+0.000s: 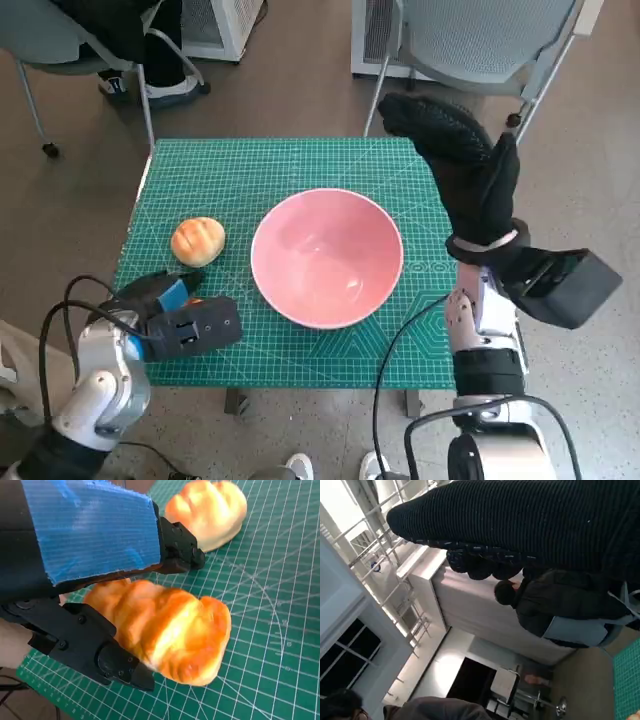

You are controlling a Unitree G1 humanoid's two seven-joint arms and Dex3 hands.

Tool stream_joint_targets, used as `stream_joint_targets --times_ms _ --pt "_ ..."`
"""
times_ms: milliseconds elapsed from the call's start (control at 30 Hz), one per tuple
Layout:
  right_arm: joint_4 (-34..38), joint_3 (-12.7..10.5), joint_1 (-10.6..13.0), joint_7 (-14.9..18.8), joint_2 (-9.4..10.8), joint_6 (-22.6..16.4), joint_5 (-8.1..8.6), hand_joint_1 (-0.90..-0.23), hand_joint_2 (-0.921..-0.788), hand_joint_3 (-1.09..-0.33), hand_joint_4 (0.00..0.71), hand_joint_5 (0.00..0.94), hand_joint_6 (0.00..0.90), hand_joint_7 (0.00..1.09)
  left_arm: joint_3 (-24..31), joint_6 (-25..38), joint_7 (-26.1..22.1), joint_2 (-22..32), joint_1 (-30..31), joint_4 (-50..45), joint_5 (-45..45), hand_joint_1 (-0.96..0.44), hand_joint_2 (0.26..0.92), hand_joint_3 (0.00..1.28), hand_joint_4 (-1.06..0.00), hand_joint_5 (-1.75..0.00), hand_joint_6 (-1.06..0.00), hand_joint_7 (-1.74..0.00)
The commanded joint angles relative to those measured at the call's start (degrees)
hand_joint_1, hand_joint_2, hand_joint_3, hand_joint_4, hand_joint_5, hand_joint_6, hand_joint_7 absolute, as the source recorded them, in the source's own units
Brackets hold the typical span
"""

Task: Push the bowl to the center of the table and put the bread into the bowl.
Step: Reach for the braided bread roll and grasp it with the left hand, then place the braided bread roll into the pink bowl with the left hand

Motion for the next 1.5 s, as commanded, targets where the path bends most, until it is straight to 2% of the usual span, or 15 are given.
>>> stream_joint_targets --times_ms 33,67,100,133,167,267,300,400,500,567,767,833,1133,1400,1500 --pt "-0.2 0.2 1.5 0.2 -0.1 0.9 0.25 -0.708 -0.921 -0.920 0.112 0.001 0.138 0.17 -0.1 -2.0 2.0 0.3 1.2 -0.9 1.5 0.16 0.821 0.01 -0.55 -0.59 -0.55 -0.31" --pt "-0.2 0.2 1.4 0.2 -0.1 0.9 0.27 -0.708 -0.921 -0.920 0.112 0.001 0.137 0.17 0.0 -2.5 2.6 0.4 1.6 -1.3 1.8 0.13 0.809 0.06 -0.60 -0.71 -0.59 -0.44" --pt "-0.2 0.2 1.4 0.2 -0.1 0.9 0.29 -0.708 -0.921 -0.920 0.112 0.001 0.136 0.17 0.0 -3.4 3.8 0.7 2.3 -1.8 2.4 0.08 0.728 0.26 -0.66 -0.92 -0.63 -0.66" --pt "-0.2 0.2 1.4 0.2 -0.1 0.9 0.31 -0.708 -0.921 -0.920 0.112 0.001 0.136 0.18 0.1 -4.1 4.7 0.9 2.8 -2.1 2.8 0.06 0.635 0.49 -0.65 -1.16 -0.64 -0.85" --pt "-0.3 0.2 1.4 0.3 -0.2 1.0 0.36 -0.708 -0.921 -0.920 0.112 0.001 0.135 0.18 0.3 -5.0 5.7 1.2 3.5 -2.6 3.2 0.04 0.562 0.66 -0.65 -1.32 -0.65 -0.98" --pt "-0.4 0.3 1.4 0.3 -0.2 1.1 0.45 -0.708 -0.921 -0.920 0.112 0.001 0.133 0.18 1.0 -6.9 7.1 1.8 4.8 -3.7 3.7 0.02 0.570 0.75 -0.54 -1.57 -0.63 -1.11" --pt "-0.4 0.3 1.4 0.3 -0.2 1.1 0.49 -0.708 -0.921 -0.920 0.112 0.001 0.132 0.18 1.2 -7.4 7.1 2.0 5.1 -3.9 3.7 0.01 0.575 0.76 -0.52 -1.60 -0.63 -1.12" --pt "-0.3 0.3 1.3 0.4 -0.1 1.1 0.58 -0.708 -0.921 -0.919 0.113 0.001 0.130 0.19 1.9 -8.3 6.9 2.2 5.7 -4.6 3.6 0.01 0.642 0.69 -0.47 -1.65 -0.61 -1.13" --pt "-0.2 0.3 1.2 0.5 -0.1 1.0 0.65 -0.708 -0.921 -0.919 0.113 0.001 0.128 0.19 2.7 -8.8 6.3 2.2 6.1 -5.6 3.2 0.00 0.642 0.69 -0.47 -1.65 -0.61 -1.14" --pt "-0.1 0.4 1.1 0.5 0.0 1.0 0.69 -0.708 -0.921 -0.919 0.113 0.001 0.127 0.20 3.3 -9.0 5.8 2.1 6.3 -6.2 2.9 0.00 0.650 0.67 -0.50 -1.62 -0.61 -1.14" --pt "0.1 0.4 1.1 0.6 0.0 1.0 0.82 -0.709 -0.921 -0.918 0.113 0.001 0.122 0.20 4.6 -9.5 5.4 1.7 6.8 -7.2 2.7 0.00 0.730 0.45 -0.65 -1.42 -0.64 -1.06" --pt "0.0 0.4 1.1 0.7 0.0 1.0 0.85 -0.709 -0.921 -0.918 0.113 0.001 0.121 0.21 5.0 -9.5 5.4 1.5 7.0 -7.5 2.6 0.00 0.741 0.42 -0.66 -1.39 -0.64 -1.05" --pt "0.4 0.3 1.0 0.9 -0.1 0.8 0.91 -0.709 -0.921 -0.919 0.113 0.001 0.114 0.22 6.9 -9.1 4.8 1.0 7.2 -8.8 2.4 0.00 0.735 0.39 -0.70 -1.35 -0.69 -1.00" --pt "0.6 0.1 0.9 1.2 -0.3 1.2 1.16 -0.709 -0.921 -0.919 0.113 0.001 0.108 0.23 10.0 -7.4 0.5 1.8 6.0 -15.2 2.0 0.00 0.731 0.38 -0.71 -1.33 -0.71 -0.97" --pt "0.5 0.1 0.9 1.2 -0.4 1.5 1.20 -0.709 -0.921 -0.918 0.113 0.001 0.105 0.24 11.5 -6.2 -1.8 1.9 4.4 -18.6 2.1 0.00 0.744 0.34 -0.73 -1.30 -0.73 -0.95"
